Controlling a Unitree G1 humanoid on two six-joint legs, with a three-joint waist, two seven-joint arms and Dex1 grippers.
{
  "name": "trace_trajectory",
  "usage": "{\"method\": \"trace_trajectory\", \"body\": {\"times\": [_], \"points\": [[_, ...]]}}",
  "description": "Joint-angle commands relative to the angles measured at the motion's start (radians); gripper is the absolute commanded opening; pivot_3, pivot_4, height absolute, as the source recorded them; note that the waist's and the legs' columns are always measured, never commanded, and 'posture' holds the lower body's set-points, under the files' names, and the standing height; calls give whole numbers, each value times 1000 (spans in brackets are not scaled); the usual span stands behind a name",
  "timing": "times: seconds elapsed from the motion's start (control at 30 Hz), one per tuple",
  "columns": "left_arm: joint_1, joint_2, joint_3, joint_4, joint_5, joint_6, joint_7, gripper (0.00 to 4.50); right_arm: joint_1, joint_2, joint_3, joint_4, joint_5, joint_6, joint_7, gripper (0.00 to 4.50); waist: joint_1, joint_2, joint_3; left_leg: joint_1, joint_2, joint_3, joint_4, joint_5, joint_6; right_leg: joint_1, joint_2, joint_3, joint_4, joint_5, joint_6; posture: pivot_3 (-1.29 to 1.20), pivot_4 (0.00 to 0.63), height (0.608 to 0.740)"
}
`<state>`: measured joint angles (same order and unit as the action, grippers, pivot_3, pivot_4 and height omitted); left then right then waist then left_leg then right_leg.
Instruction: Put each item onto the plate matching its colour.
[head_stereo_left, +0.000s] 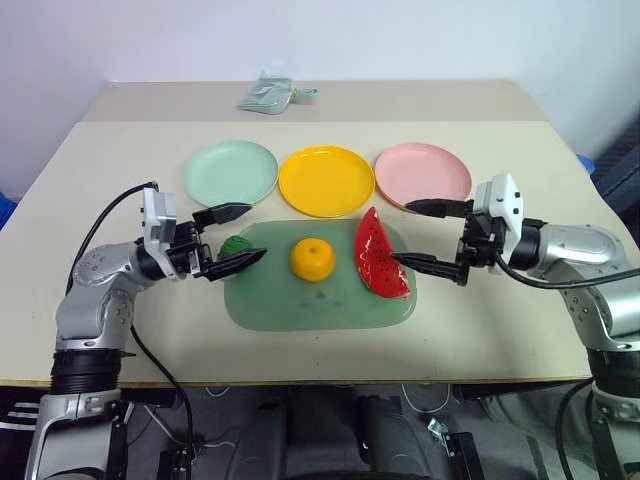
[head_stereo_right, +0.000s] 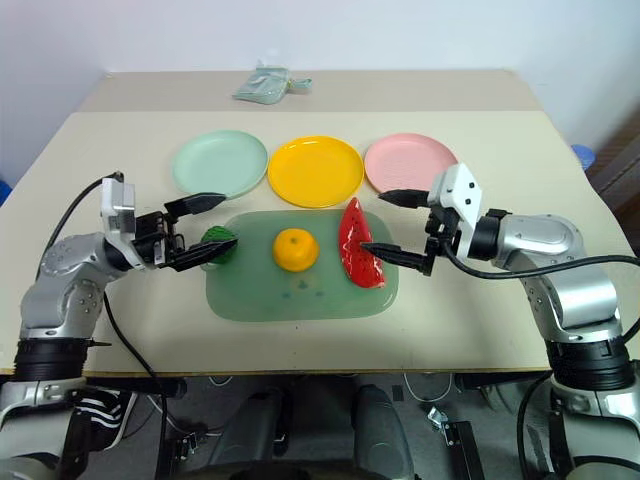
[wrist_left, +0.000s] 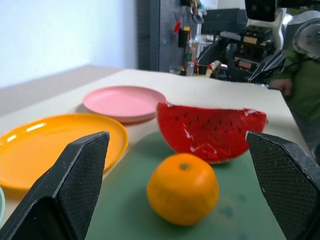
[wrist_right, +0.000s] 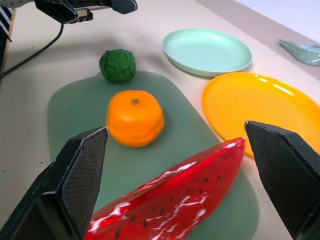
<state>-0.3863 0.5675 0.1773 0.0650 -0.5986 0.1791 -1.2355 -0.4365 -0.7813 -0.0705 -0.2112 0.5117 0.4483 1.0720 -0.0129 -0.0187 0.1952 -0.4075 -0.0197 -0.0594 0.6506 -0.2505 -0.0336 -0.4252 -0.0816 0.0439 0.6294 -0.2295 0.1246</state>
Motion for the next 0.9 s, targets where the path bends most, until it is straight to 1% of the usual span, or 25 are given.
{"method": "trace_trajectory", "body": {"times": [0.03, 0.2, 0.43, 0.53, 0.63, 0.7, 0.77, 0.83, 0.9], "points": [[-2, 4, 15, -41, -8, -11, 16, 4500, -20, -9, -1, -3, -9, -21, 12, 4477, 0, 0, 0, 0, 0, 0, 0, 0, 0, 0, 0, 0, 0, 0, 0, 0, 150, 740], [7, 20, 42, -78, -47, 32, 40, 4500, -20, 2, 4, -3, -3, -20, 15, 4477, 0, 0, 0, 0, 0, 0, 0, 0, 0, 0, 0, 0, 0, 0, 0, 0, 150, 740], [4, 79, 83, -26, -53, 23, -4, 4500, -51, 29, 18, 33, -15, -39, 21, 4477, -1, 0, 0, 0, 0, 0, 0, 0, 0, 0, 0, 0, 0, 0, 0, 0, 150, 740], [23, 134, 136, -11, -66, 29, -27, 4500, -83, 46, 24, 57, -11, -43, 23, 4477, -3, 0, 0, 0, 0, 0, 0, 0, 0, 0, 0, 0, 0, 0, 0, 0, 150, 740], [29, 203, 181, 66, -63, 24, -66, 4500, -121, 79, 25, 60, 14, -21, 14, 4477, -5, 0, 0, 0, 0, 0, -1, 0, 0, -1, 0, 0, 0, 0, 0, 0, 150, 740], [26, 237, 191, 77, -91, 113, -46, 4500, -158, 107, 22, 65, 36, 1, -1, 4477, -7, 0, 0, 0, 0, 0, -1, 0, 0, -1, 0, 0, 0, 0, 0, 0, 150, 740], [29, 243, 176, 49, -96, 180, -6, 4500, -183, 111, 33, 48, 40, 21, 1, 4477, -4, 0, 0, 0, 0, 0, -1, 0, 0, -1, 0, 0, 0, 0, 0, 0, 150, 740], [39, 234, 158, 13, -87, 209, 24, 4500, -208, 113, 56, 25, 30, 47, -14, 4477, 2, 0, 0, 0, 0, 0, -1, 0, 0, -1, 0, 0, 0, 0, 0, 0, 150, 740], [36, 230, 142, 22, -37, 180, 49, 4500, -244, 116, 104, -6, 15, 100, -36, 4477, 1, 0, 0, 0, 0, 0, -1, 0, 0, -1, 0, 0, 0, 0, 0, 0, 150, 740]]}}
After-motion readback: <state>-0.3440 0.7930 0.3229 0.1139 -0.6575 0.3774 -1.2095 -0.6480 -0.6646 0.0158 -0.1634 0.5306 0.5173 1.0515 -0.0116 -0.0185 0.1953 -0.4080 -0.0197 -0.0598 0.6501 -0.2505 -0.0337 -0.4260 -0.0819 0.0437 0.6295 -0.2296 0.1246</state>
